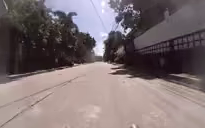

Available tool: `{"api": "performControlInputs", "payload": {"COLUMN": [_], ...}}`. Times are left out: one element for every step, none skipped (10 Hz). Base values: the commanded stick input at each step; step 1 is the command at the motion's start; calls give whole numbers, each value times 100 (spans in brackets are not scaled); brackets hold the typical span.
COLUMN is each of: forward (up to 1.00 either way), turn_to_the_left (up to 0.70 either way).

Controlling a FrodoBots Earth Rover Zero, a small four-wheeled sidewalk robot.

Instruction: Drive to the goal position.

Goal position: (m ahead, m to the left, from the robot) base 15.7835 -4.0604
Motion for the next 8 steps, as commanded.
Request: {"api": "performControlInputs", "payload": {"forward": [100,100,100,100,100,100,100,100], "turn_to_the_left": [0,0,0,0,0,-27,-27,-27]}}
